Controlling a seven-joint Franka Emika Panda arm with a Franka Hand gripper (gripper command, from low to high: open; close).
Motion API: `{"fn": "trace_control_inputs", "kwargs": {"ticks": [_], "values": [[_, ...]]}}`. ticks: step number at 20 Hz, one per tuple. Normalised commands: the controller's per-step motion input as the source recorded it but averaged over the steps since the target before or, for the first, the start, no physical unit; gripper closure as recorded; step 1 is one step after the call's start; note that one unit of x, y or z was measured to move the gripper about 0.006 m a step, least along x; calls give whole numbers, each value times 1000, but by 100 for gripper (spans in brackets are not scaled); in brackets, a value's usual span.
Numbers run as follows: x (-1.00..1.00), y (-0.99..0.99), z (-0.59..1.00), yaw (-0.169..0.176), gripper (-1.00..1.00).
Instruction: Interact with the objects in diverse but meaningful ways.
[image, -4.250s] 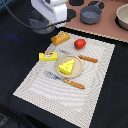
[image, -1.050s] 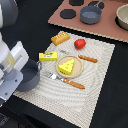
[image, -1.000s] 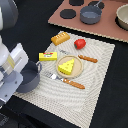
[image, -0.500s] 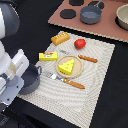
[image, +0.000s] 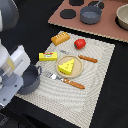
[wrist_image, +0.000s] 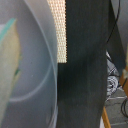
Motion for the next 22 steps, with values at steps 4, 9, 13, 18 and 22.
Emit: {"fn": "trace_control_inputs", "kwargs": {"ticks": [4,9,13,18,22], "values": [[541,368,588,38,-100],[787,428,635,44,-100],[596,402,229,106,-100],[585,478,158,103,-100],[547,559,79,107,-100]]}}
